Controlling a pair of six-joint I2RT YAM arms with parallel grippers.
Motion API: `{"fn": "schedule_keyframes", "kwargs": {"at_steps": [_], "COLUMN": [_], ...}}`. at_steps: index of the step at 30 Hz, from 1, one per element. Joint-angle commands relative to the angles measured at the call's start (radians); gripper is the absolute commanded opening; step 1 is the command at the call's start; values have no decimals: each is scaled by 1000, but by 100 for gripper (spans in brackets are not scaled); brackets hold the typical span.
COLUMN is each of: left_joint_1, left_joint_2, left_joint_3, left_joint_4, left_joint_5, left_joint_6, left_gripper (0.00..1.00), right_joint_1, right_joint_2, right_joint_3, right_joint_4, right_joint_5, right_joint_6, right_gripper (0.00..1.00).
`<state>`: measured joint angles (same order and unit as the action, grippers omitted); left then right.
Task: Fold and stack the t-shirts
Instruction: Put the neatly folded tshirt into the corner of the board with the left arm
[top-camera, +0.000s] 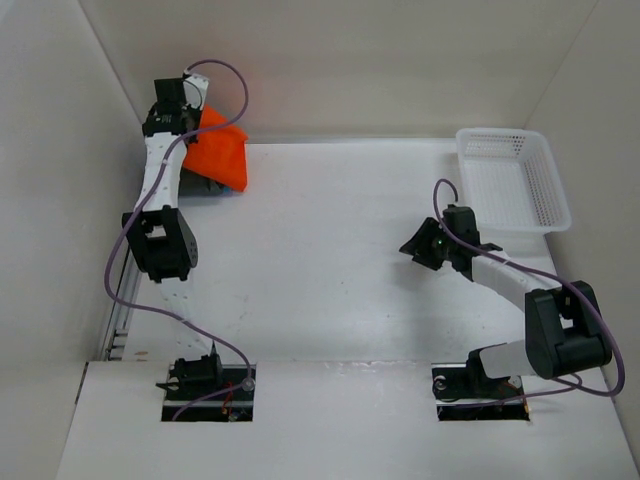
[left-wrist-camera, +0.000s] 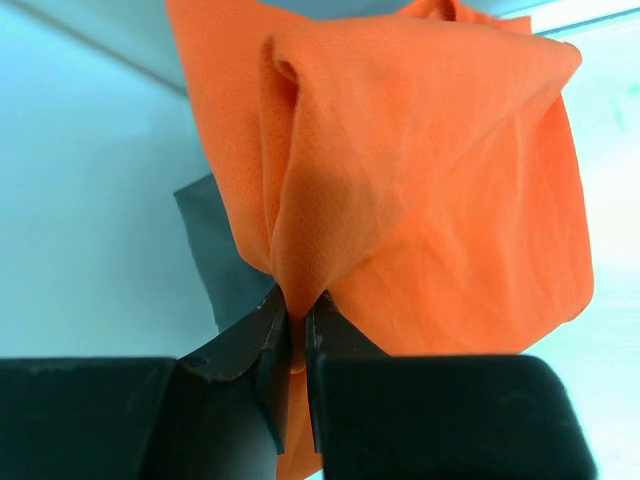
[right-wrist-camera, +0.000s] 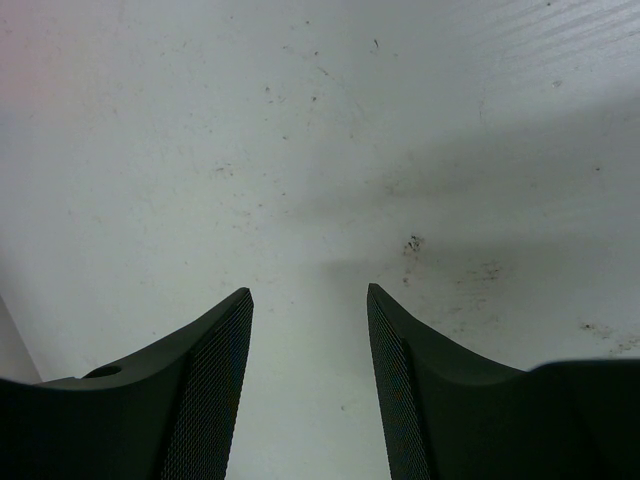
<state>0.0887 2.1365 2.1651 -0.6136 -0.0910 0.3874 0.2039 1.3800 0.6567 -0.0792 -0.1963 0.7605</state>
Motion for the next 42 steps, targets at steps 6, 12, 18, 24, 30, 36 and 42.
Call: {"fn": "schedule_keyframes", "kwargs": {"at_steps": [6,12,18,24,30,36,42], "left_joint_1": [73,141,196,207,205,199,199], "left_joint_2": [-36,25,131,221,276,306,338], "left_joint_3": [73,108,174,228,252,271,309], "left_joint_4": [-46,-80,-104,-94,-40,31,41], "left_joint_5": [134,180,177,151,68,-33,-65], "left_joint_6": [-76,-107,-88,-73,-19,56,90], "left_gripper": [0,0,0,0,0,1,4], "right_joint_1": [-14,-16,-11,-7,18,33,33], "right_joint_2": [-29,-25,-9,25,60,91,105], "right_joint_3": [-3,1,12,43,78,103,110], "right_joint_4": [12,12,4,-8,-22,-31,-33], "right_joint_5": [-8,-15,-23,-29,-34,-46,-51], "right_joint_6": [-24,-24,-26,-26,-27,-27,-29], "right_gripper": [55,55,55,55,55,56,57]}}
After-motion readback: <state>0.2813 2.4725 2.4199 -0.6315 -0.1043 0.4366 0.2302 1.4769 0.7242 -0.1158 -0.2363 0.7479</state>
